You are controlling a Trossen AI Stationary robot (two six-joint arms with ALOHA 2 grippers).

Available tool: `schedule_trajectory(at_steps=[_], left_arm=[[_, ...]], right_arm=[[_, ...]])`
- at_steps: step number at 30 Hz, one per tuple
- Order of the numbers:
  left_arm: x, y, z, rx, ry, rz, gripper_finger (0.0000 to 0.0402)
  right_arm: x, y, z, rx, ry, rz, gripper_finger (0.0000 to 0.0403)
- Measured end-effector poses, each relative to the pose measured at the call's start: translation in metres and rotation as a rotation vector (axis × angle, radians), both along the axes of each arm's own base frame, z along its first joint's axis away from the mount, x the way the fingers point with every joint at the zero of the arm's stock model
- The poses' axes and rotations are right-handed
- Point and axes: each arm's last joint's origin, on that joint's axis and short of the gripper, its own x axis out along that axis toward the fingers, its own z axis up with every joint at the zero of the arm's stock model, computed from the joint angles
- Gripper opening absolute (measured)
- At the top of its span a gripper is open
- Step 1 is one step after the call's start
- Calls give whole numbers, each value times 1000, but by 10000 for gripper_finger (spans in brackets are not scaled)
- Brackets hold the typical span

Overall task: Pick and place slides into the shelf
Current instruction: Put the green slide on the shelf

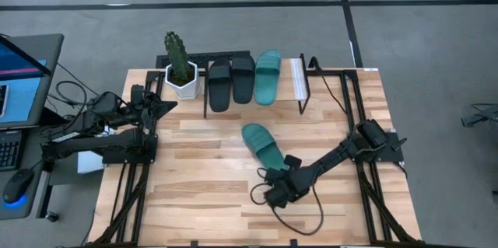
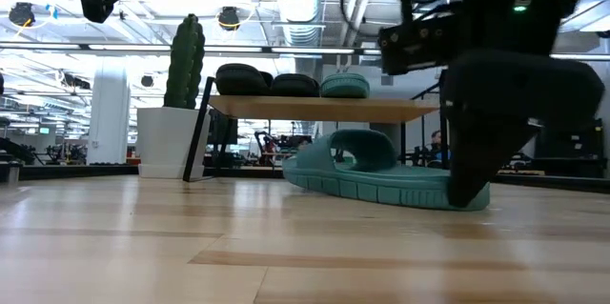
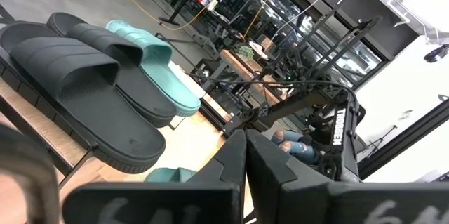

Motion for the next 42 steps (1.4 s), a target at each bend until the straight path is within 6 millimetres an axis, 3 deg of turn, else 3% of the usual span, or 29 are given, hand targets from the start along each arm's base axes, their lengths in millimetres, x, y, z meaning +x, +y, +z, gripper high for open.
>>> schedule_trajectory(at_steps=[7,12,19,29,33,42], left_arm=[[0,0,0,-1,3,-2,0],[0,0,0,-1,3,-2,0],[0,0,0,-1,3,-1,0],[0,0,0,0,3,0,0],[0,0,0,0,3,1,0],[0,0,0,-1,3,0,0]], right_arm=[[-18,45,59,58,-227,15,3],[-31,71,54,62,-216,8,1],[-46,92,38,30,-197,-71,1],[-49,116,14,-54,-202,-125,1],[-41,126,24,-89,-212,-116,1],[-30,131,81,-225,-354,-35,1]])
